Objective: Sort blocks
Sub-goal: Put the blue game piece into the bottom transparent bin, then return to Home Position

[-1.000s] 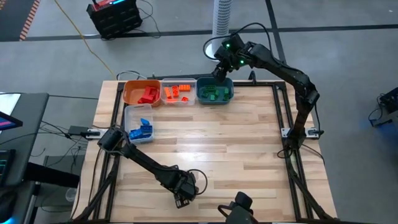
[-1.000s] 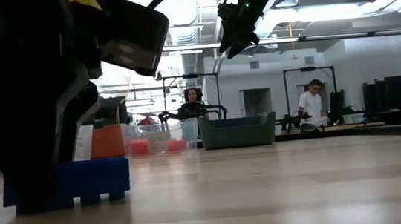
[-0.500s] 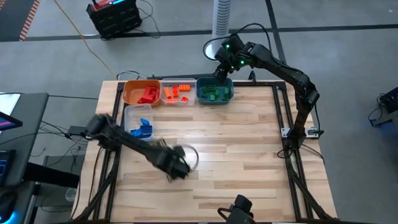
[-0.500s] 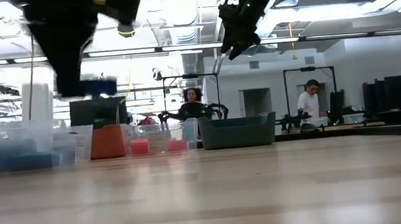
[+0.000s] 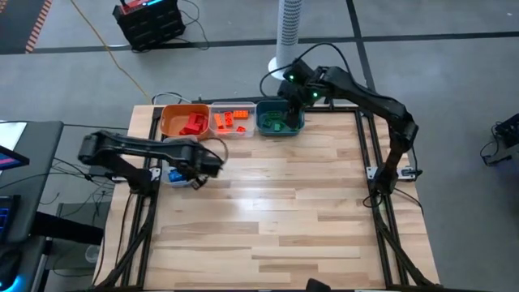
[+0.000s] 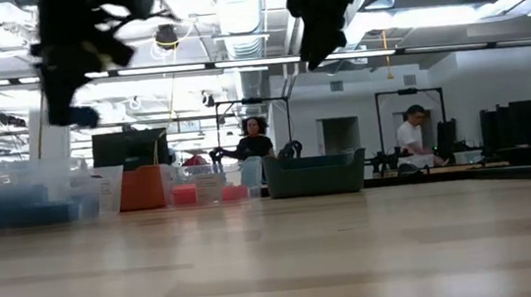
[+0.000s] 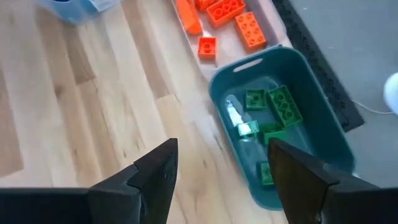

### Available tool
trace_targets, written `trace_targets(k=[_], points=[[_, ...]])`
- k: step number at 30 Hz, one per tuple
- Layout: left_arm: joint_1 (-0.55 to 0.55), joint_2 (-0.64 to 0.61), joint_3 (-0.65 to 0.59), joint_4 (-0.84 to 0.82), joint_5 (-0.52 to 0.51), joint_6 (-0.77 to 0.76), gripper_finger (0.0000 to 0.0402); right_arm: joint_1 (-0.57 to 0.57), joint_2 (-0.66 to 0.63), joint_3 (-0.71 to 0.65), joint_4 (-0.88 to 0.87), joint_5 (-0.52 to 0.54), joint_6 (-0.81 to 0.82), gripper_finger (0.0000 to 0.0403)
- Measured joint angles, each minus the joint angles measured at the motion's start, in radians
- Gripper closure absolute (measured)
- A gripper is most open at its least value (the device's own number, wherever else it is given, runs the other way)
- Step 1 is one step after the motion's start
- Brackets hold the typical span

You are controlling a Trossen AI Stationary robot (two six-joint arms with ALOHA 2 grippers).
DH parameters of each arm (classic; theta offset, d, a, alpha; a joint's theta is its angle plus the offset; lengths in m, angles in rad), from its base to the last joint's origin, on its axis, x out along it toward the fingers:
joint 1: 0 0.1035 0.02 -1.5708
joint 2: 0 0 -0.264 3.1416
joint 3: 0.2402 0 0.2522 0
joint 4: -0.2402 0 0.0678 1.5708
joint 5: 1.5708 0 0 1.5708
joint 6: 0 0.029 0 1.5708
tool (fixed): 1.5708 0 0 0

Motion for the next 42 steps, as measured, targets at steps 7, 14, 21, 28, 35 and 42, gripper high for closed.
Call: trace_targets(k=[7,14,21,28,35,42], points=[[0.067,-0.246,-0.295,0.115,0.092,0.002,0.0261,0.035,-0.045,0.000,0.000,0.079,0.048,0.0148],[0.122,-0.335,-0.440,0.221,0.104,0.059,0.0261,0.056,-0.050,0.000,0.030,0.082,0.135,0.0148],[0.167,-0.337,-0.449,0.252,0.107,0.172,0.0259,0.088,-0.050,0.000,0.060,0.084,0.195,0.0148],[0.172,-0.339,-0.443,0.252,0.133,0.181,0.0221,0.128,-0.050,0.000,0.054,0.125,0.206,0.0148],[0.171,-0.353,-0.357,0.246,0.134,0.187,0.0178,0.158,-0.069,-0.002,0.047,0.133,0.251,0.0148],[0.093,-0.527,-0.268,0.452,0.050,0.179,0.0176,0.176,-0.217,-0.023,0.110,0.133,0.258,0.0151]])
